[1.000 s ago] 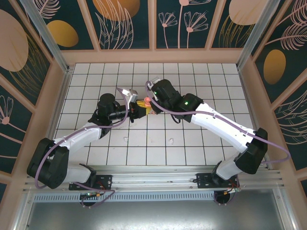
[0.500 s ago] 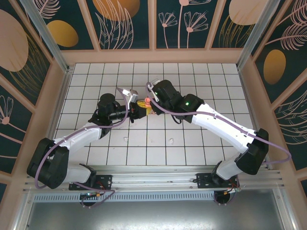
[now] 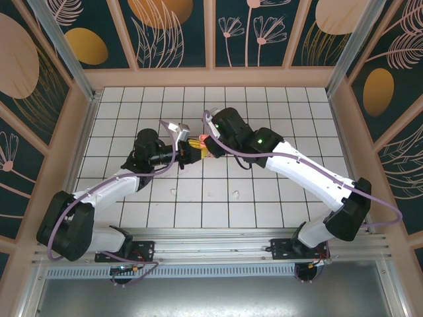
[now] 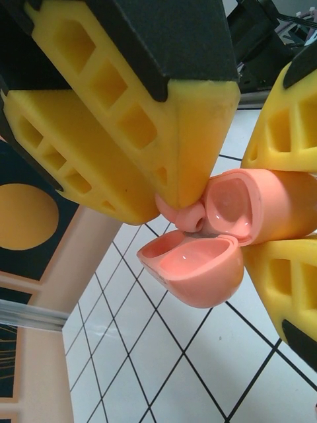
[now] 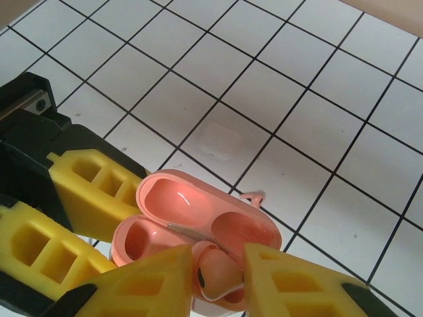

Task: Insert the wireless bluetooth earbuds into the charging case

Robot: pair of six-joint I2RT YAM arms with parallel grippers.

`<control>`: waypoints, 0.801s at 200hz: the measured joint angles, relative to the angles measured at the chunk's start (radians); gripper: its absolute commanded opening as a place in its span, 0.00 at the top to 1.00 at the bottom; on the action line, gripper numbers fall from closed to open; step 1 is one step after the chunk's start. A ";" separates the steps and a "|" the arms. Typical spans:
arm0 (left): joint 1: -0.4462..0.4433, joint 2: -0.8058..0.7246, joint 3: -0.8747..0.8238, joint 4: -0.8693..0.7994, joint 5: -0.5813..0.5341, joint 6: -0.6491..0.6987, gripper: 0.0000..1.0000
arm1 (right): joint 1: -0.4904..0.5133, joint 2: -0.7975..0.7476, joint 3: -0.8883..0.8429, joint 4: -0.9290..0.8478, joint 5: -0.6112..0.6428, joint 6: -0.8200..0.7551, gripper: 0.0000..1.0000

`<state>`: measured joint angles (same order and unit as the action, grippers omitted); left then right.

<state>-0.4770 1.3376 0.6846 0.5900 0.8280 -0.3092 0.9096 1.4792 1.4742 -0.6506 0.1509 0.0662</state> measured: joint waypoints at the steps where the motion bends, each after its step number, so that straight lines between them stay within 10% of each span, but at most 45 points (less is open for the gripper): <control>1: 0.000 0.000 0.000 0.000 0.000 0.000 0.99 | 0.000 0.000 0.001 -0.001 -0.001 0.001 0.73; 160: 0.000 -0.047 -0.010 0.003 -0.022 -0.011 0.99 | -0.060 -0.002 0.031 -0.023 -0.100 0.096 0.65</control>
<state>-0.4770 1.2907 0.6746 0.5926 0.8062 -0.3199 0.8501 1.4769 1.5051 -0.6735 0.0509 0.1619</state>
